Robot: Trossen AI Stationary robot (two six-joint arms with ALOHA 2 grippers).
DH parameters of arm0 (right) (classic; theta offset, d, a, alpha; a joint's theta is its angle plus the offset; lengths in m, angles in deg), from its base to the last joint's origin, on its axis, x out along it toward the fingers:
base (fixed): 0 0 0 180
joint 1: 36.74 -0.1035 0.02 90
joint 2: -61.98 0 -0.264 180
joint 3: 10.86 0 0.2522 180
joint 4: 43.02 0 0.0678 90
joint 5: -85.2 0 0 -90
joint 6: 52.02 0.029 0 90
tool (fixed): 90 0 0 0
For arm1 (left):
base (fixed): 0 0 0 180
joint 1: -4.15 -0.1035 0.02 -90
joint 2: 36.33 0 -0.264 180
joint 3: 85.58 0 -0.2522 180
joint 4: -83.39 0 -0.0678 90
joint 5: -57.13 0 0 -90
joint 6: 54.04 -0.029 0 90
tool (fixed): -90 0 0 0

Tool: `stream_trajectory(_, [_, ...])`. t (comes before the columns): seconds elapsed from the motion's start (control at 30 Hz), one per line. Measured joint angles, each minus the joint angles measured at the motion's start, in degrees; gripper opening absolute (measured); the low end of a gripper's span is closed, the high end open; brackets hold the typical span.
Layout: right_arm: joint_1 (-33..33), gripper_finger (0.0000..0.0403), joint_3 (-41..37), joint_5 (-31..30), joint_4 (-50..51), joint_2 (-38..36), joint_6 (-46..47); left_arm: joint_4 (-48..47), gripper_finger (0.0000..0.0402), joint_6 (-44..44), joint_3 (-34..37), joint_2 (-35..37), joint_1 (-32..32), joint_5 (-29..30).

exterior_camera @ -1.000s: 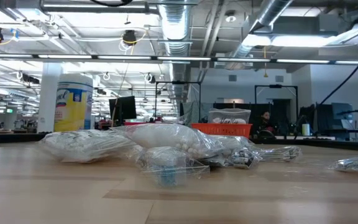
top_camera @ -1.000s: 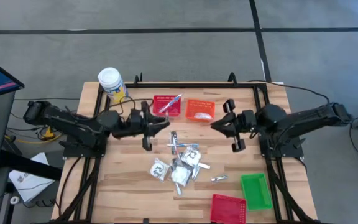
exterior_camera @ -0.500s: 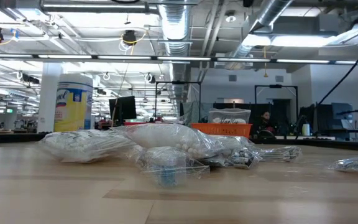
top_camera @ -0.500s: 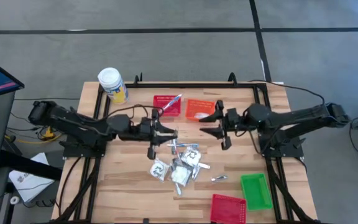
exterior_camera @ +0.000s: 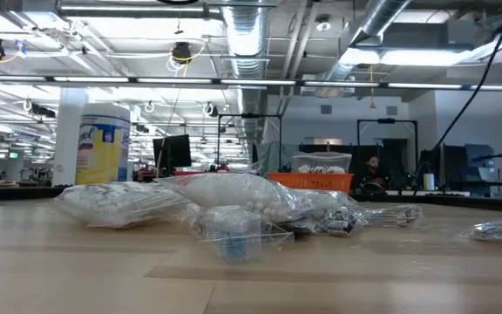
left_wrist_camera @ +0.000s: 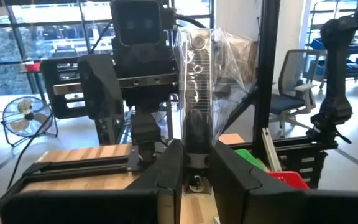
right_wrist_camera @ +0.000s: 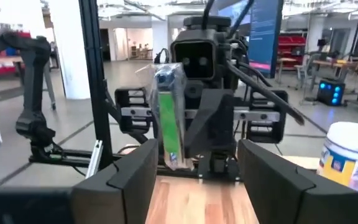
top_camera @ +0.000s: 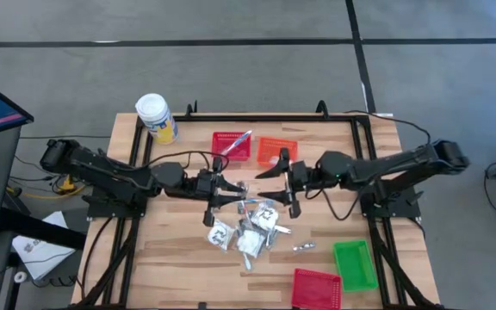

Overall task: Pick & Place Travel size toiletries
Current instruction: Put the silver nail cutter into the green bin

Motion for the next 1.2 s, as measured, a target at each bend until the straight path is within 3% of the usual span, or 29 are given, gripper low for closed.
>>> stream_trajectory(0.2, [-1.41,0.02,2.06,-0.26,-0.12,2.21,-5.12,0.39,0.0048,-0.08,0.0,-0.31,-0.09,1.05])
stream_trajectory(1.2, [-0.21,0.0196,2.18,-2.1,-4.07,5.52,-5.21,1.67,0.0049,-1.79,0.04,-3.1,-1.18,1.86])
